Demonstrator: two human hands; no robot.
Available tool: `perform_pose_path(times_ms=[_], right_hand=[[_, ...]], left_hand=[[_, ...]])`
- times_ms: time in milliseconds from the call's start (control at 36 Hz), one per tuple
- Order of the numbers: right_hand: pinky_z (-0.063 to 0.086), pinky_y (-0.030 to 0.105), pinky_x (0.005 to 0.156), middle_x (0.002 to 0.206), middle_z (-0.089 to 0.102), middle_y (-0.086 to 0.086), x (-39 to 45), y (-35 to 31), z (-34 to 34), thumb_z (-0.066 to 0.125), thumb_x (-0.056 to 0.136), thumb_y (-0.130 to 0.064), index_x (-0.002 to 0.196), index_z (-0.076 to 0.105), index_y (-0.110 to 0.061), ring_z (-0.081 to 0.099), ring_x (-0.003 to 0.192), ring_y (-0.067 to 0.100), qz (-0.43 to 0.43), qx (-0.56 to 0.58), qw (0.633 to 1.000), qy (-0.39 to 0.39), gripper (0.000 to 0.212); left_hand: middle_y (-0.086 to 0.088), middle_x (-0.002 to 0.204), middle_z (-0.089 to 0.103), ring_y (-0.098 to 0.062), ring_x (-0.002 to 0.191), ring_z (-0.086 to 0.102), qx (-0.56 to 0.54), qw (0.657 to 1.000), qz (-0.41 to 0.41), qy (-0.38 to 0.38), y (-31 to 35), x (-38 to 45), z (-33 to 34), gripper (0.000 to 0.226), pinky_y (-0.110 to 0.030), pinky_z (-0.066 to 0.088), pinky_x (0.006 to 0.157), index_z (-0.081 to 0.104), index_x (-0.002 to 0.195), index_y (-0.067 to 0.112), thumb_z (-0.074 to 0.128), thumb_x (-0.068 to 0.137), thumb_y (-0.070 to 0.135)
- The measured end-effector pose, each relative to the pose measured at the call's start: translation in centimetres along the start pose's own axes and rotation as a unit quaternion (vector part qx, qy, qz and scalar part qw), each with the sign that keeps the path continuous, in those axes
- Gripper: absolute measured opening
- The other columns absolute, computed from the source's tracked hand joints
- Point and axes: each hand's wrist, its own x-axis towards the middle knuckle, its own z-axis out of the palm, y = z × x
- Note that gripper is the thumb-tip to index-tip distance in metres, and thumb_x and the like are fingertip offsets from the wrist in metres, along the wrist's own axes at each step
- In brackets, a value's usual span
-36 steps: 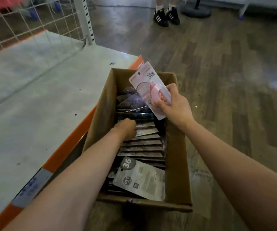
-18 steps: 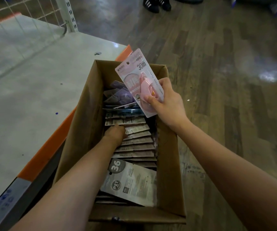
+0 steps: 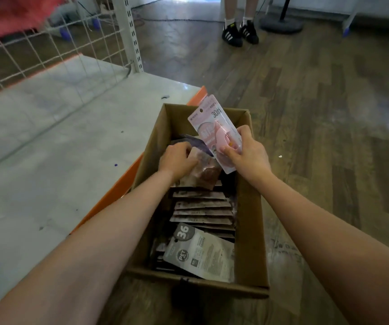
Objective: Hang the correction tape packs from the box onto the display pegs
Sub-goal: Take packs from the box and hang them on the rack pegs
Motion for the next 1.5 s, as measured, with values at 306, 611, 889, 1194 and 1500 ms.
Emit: perform_pose_path(times_ms=[306, 611, 889, 1194, 1500], right_hand=[[0.054, 0.03, 0.073, 0.095, 0.064, 0.0, -0.1, -2.7, -3.6, 0.067, 0.088, -0.02, 0.095, 0.052, -0.019, 0.064, 0.084, 0.017, 0.118, 0.381, 0.916, -0.039, 0.016], [0.057, 0.029, 0.057, 0.095, 0.066, 0.008, -1.8, -4.9, -5.8, 0.057, 0.094, -0.02, 0.099, 0.047, -0.011, 0.068, 0.072, 0.017, 0.135, 0.474, 0.846, -0.2, 0.014], [0.055, 0.05, 0.086, 0.131, 0.057, 0.021, -1.5, -5.7, -6.3, 0.063, 0.091, -0.018, 0.135, 0.036, 0.004, 0.06, 0.114, 0.037, 0.106, 0.544, 0.829, -0.078, 0.056], [0.053, 0.041, 0.076, 0.104, 0.06, 0.01, -1.4, -5.3, -5.9, 0.062, 0.09, -0.008, 0.093, 0.045, -0.015, 0.062, 0.087, 0.023, 0.099, 0.487, 0.868, -0.013, 0.019], [0.052, 0.049, 0.093, 0.112, 0.062, 0.01, -1.2, -3.9, -6.2, 0.062, 0.092, -0.015, 0.1, 0.048, -0.015, 0.064, 0.101, 0.027, 0.126, 0.448, 0.885, -0.002, 0.016]], left_hand=[[-0.004, 0.092, 0.064, -0.018, 0.08, 0.061, -0.351, 0.929, -0.111, 0.039, 2.4, -1.3, -8.6, 0.005, -0.028, 0.051, 0.067, 0.065, 0.088, 0.014, 0.067, 0.088, 0.018], [-0.015, 0.092, 0.067, -0.027, 0.087, 0.064, -0.52, 0.84, -0.127, 0.082, 5.8, -2.1, -10.7, 0.026, -0.045, 0.051, 0.091, 0.062, 0.081, 0.007, 0.08, 0.077, 0.025], [-0.008, 0.086, 0.06, -0.021, 0.076, 0.059, -0.564, 0.814, -0.115, -0.075, 6.6, -4.0, -11.2, 0.025, -0.032, 0.05, 0.076, 0.059, 0.093, 0.011, 0.05, 0.096, 0.034], [-0.005, 0.088, 0.065, -0.016, 0.073, 0.061, -0.509, 0.856, -0.092, 0.012, 5.1, -4.0, -10.5, 0.015, -0.024, 0.052, 0.059, 0.061, 0.105, 0.008, 0.062, 0.09, 0.009], [-0.009, 0.117, 0.064, -0.025, 0.104, 0.061, -0.476, 0.865, -0.144, 0.067, 1.3, -3.4, -11.7, 0.035, -0.031, 0.05, 0.067, 0.056, 0.125, 0.008, 0.062, 0.092, 0.018]])
